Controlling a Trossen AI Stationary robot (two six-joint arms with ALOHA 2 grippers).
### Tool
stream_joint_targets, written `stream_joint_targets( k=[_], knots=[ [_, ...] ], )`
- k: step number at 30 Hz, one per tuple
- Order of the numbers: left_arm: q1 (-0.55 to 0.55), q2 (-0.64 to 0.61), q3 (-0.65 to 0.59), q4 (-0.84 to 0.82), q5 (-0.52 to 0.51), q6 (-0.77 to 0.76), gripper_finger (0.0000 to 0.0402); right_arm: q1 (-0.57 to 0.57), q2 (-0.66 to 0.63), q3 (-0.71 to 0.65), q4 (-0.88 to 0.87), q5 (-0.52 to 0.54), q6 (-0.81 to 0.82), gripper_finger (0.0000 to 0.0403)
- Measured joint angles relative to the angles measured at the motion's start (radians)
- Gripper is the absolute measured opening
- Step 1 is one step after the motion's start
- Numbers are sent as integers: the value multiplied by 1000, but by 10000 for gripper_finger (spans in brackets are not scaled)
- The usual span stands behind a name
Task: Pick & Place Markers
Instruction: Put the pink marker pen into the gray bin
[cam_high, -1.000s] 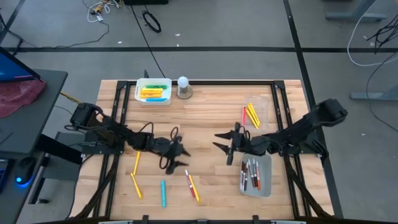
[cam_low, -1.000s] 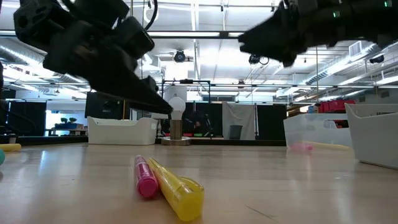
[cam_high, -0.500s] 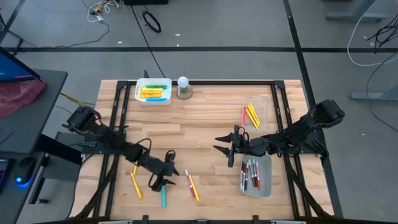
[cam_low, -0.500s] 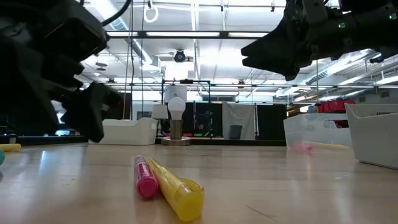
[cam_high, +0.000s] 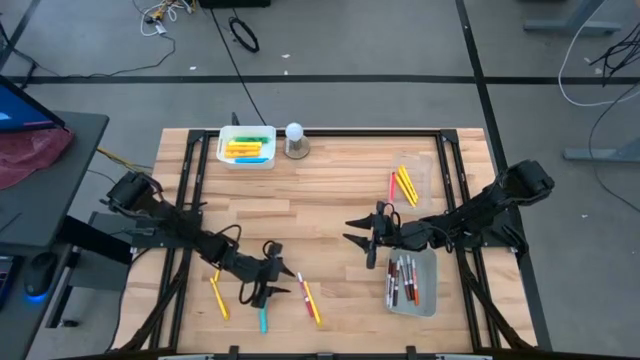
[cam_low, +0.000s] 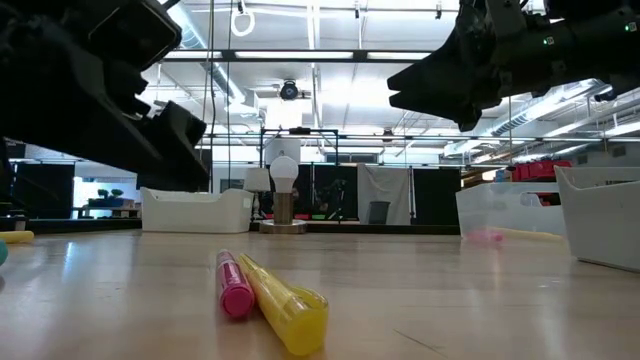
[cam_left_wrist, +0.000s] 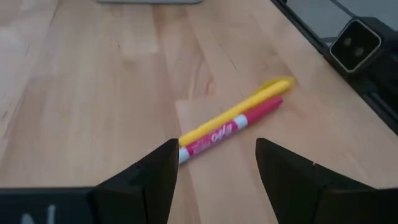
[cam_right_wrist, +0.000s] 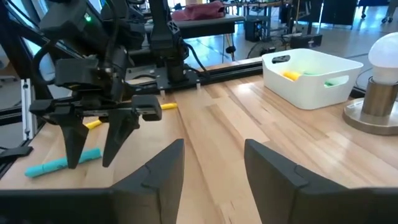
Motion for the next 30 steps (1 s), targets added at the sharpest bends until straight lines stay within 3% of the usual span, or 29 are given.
stream_joint_targets(
  k=[13, 19, 30],
  knots=[
    [-5, 199, 222, -42, -28, 70, 220, 1, -1, 1, -26, -157, 24, 168],
    [-5, 198, 231, -208, -29, 63, 220, 0, -1, 1, -44, -156, 22, 168],
    [17, 206, 232, -267, -26, 50, 220, 0, -1, 1, -47, -154, 20, 168]
  ],
)
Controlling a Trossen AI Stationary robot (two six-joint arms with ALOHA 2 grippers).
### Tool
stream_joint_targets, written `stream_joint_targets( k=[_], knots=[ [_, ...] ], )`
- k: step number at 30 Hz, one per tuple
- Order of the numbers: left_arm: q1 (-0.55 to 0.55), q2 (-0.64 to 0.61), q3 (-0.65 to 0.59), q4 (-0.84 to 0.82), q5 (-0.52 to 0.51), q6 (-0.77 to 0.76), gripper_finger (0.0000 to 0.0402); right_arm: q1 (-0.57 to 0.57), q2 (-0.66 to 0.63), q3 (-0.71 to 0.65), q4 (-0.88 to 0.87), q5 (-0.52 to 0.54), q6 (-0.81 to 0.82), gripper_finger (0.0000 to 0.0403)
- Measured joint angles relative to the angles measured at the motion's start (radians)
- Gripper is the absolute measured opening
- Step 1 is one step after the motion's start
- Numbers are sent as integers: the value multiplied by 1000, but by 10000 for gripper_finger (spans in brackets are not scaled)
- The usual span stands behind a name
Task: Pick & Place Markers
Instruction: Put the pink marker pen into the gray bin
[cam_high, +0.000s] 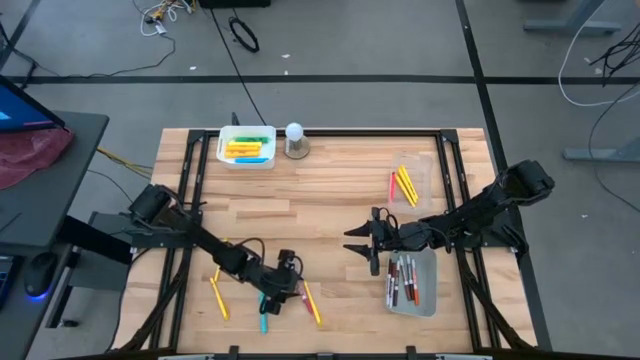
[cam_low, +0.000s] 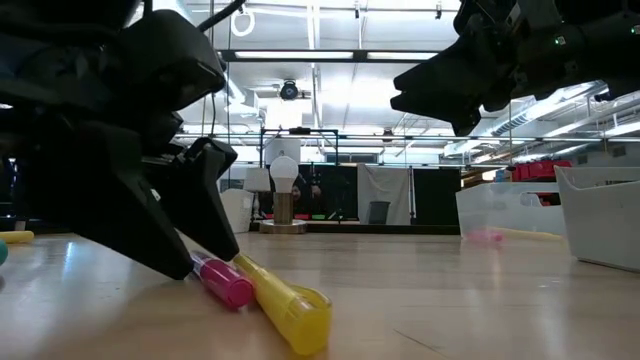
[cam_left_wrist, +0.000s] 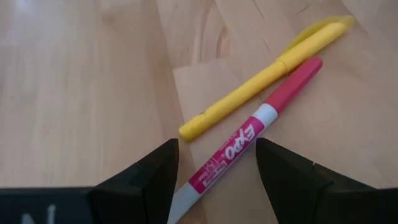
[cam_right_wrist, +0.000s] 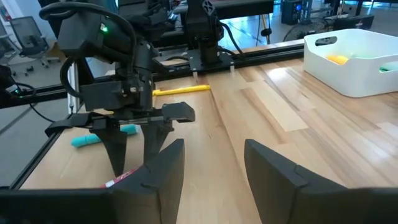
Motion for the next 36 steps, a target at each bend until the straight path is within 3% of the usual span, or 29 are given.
stream_joint_targets(
  k=[9, 17, 28, 36],
  knots=[
    [-4, -1, 1, -33, 40, -33, 211, 0, 0, 0, 0, 0, 0, 168],
    [-24, -4, 4, -95, 46, -85, 154, 0, 0, 0, -2, 0, 0, 168],
    [-22, -14, 2, -114, 164, -85, 51, 0, 1, 0, -7, 0, -1, 168],
    [-27, -78, -6, -155, 275, -86, 41, 0, 1, 0, -9, 0, -1, 168]
  ],
)
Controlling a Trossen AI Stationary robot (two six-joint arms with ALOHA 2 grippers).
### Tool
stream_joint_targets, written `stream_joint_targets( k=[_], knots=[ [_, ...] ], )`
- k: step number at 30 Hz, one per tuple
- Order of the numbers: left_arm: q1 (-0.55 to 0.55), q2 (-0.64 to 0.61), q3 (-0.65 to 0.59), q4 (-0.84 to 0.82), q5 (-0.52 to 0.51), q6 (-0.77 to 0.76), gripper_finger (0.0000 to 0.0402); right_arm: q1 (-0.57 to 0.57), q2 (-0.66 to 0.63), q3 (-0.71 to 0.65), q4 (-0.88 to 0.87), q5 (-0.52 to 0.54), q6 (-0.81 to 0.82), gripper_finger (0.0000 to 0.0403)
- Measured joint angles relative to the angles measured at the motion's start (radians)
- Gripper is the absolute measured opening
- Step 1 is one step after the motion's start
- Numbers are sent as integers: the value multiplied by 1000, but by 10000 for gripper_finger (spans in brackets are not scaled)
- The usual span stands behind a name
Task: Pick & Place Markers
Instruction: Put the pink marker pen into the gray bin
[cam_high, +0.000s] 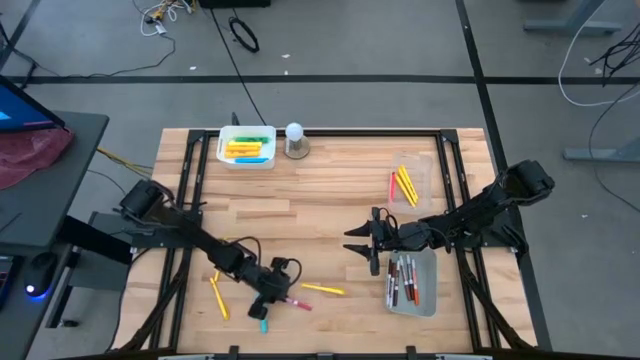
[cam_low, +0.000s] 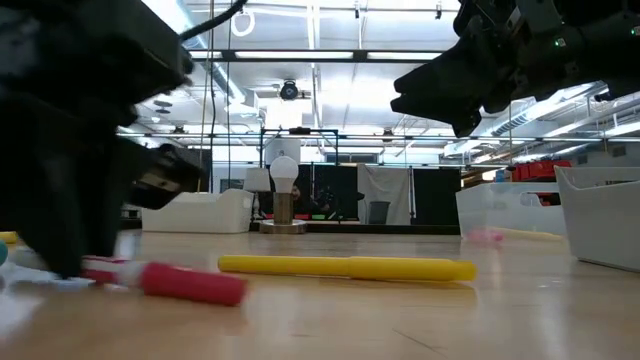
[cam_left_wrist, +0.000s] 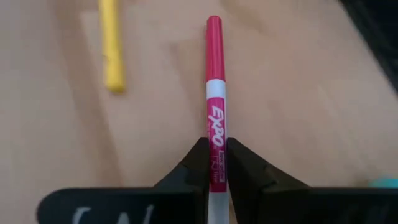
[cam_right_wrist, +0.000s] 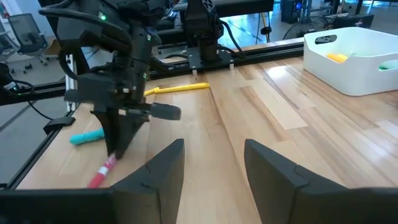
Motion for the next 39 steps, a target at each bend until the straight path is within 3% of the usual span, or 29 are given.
stream_joint_targets(
  k=[6, 13, 19, 24, 31, 35, 39],
  knots=[
    [0, -90, 0, 18, -52, 0, 35, 0, 0, 0, -42, 0, -3, 168],
    [34, -143, 2, 132, -321, 33, 40, 2, 0, 0, -69, -8, -78, 168],
    [115, -143, 3, 308, -478, 33, 34, 22, 25, 0, -48, -54, -181, 168],
    [158, -137, 4, 492, -480, 108, 35, 25, 105, 0, 128, -55, -189, 171],
    [160, -136, 5, 535, -478, 142, 34, 25, 200, 0, 488, -55, -186, 218],
    [154, -136, 5, 535, -478, 144, 38, 25, 200, 0, 564, -104, -203, 233],
    [154, -136, 5, 536, -478, 159, 37, 26, 200, 15, 579, -108, -205, 222]
  ],
)
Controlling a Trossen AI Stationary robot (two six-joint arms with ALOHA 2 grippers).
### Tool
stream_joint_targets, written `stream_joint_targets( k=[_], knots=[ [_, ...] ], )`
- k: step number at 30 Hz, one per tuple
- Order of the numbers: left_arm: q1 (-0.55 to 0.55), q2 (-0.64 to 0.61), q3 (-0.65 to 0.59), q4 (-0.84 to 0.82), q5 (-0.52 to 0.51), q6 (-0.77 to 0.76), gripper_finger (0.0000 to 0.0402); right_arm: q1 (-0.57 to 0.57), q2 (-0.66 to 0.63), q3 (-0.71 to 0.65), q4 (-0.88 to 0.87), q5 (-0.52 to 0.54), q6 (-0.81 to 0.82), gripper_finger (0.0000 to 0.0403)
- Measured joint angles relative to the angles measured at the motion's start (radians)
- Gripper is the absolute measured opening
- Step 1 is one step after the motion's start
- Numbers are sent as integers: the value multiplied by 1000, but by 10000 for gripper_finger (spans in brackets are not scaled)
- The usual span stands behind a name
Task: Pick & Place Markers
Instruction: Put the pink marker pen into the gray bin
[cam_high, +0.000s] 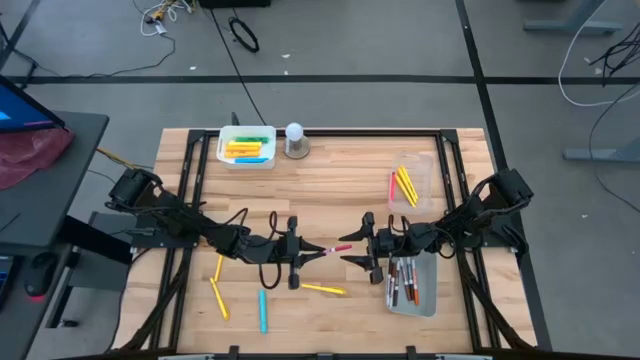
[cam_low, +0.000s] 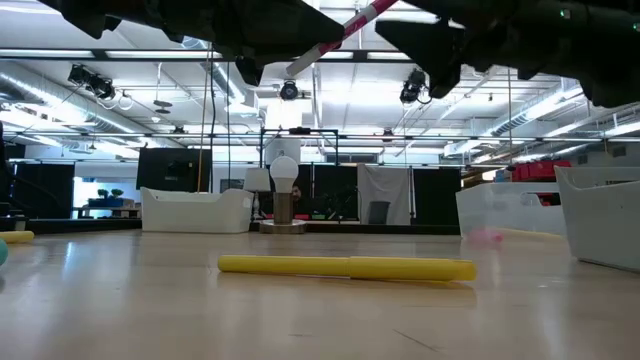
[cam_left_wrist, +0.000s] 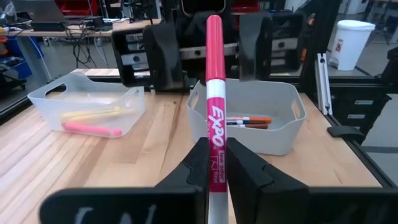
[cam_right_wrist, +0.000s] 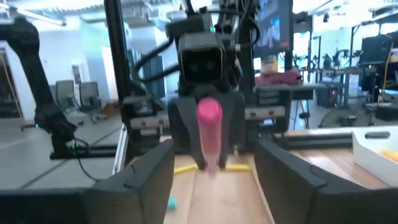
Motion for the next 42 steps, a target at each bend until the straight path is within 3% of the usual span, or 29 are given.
stream_joint_targets(
  k=[9, 18, 23, 27, 31, 37, 40, 42],
  knots=[
    [-1, 0, 0, 0, 11, 0, 41, 0, 0, 109, -146, -87, -58, 150],
    [0, 0, 0, -6, 54, 0, 72, 6, -1, 121, -193, -78, -57, 25],
    [3, 0, 1, -1, 112, -5, 119, 53, -83, 122, -359, 2, 1, 28],
    [3, 0, 1, -9, 124, -7, 168, 117, -247, 144, -670, 54, 79, 32],
    [2, 0, 1, -24, 127, -8, 200, 206, -426, 264, -1209, 103, 241, 30],
    [3, 0, 1, -42, 109, -9, 212, 309, -527, 429, -1966, 155, 748, 31],
    [3, 0, 1, -48, 108, -9, 209, 336, -531, 419, -2159, 91, 1032, 31],
    [3, 0, 1, -52, 108, -9, 205, 351, -528, 387, -2190, 38, 1168, 32]
  ],
)
